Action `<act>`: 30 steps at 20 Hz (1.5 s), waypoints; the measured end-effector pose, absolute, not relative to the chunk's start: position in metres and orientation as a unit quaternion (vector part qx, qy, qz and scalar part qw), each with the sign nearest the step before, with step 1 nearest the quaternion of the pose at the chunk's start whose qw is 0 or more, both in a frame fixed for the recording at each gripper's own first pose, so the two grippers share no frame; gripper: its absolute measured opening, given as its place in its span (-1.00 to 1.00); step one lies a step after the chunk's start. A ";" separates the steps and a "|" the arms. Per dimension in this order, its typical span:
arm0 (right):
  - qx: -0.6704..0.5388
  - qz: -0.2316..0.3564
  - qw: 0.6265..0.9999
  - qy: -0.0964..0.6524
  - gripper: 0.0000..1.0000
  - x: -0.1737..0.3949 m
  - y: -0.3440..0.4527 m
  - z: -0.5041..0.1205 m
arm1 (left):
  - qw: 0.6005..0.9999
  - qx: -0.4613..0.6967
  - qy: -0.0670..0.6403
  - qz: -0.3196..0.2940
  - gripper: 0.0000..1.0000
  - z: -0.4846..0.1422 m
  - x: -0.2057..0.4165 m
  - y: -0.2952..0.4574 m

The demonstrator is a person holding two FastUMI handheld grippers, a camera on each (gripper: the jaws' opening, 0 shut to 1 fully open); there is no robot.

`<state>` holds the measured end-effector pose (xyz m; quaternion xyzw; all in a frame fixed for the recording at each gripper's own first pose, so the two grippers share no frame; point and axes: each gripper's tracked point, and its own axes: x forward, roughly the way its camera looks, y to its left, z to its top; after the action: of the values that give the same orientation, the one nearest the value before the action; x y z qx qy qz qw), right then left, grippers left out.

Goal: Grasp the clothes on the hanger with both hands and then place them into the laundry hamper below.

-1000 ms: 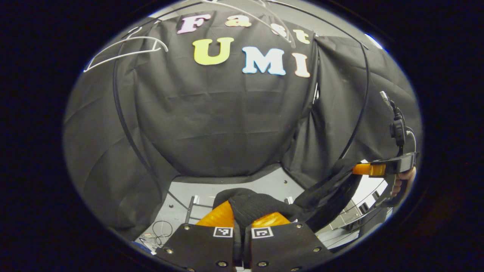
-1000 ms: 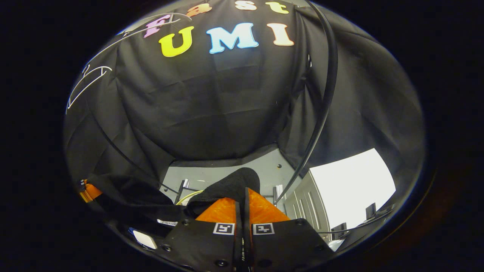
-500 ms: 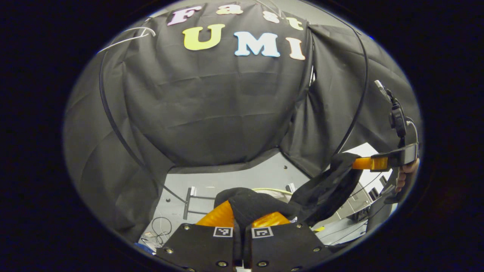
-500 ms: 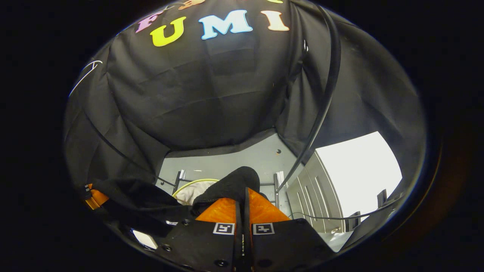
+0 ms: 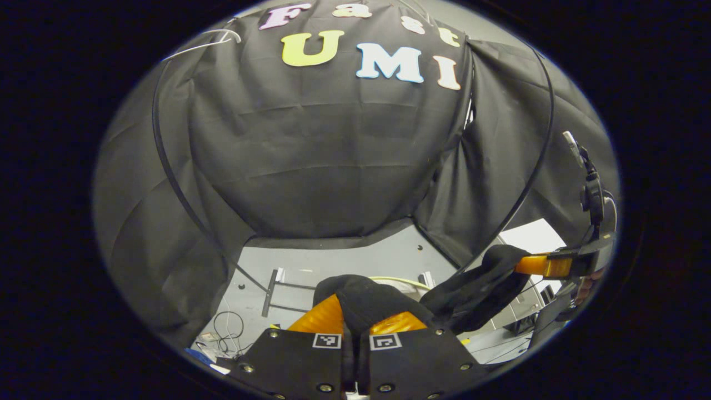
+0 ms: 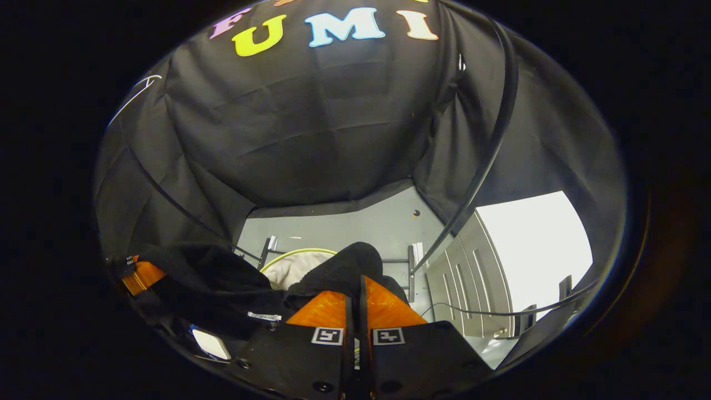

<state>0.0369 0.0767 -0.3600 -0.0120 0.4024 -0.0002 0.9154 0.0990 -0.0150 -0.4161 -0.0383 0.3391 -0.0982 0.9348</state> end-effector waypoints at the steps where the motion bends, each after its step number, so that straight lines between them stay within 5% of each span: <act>1: -0.015 0.000 0.915 0.404 -0.89 0.035 0.077 -0.362 | 0.934 -0.042 0.340 -0.097 -0.92 -0.416 0.099 -0.013; 12: -0.021 0.016 0.898 0.440 -0.87 0.026 0.092 -0.375 | 0.927 -0.036 0.361 -0.092 -0.88 -0.430 0.103 -0.004; 13: -0.012 0.031 0.894 0.447 -0.63 0.022 0.100 -0.376 | 0.926 -0.025 0.367 -0.087 -0.92 -0.435 0.102 0.000; 14: -0.007 0.042 0.891 0.452 -0.21 0.018 0.107 -0.378 | 0.922 -0.020 0.376 -0.088 -0.77 -0.438 0.096 0.003; 16: -0.012 0.049 0.890 0.453 0.63 0.014 0.110 -0.373 | 0.919 -0.012 0.384 -0.086 -0.09 -0.444 0.091 0.004; 19: -0.027 0.041 0.896 0.441 0.93 0.013 0.101 -0.359 | 0.920 -0.009 0.382 -0.086 0.93 -0.431 0.078 0.008; 30: -0.019 -0.049 0.941 0.334 0.97 0.003 0.021 -0.255 | 0.952 -0.002 0.297 -0.073 0.92 -0.310 0.076 0.014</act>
<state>0.0031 0.0210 -0.2551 -0.0193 0.3343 -0.0487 0.9410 0.0761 0.0144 -0.3102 -0.0019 0.2972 -0.0733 0.9520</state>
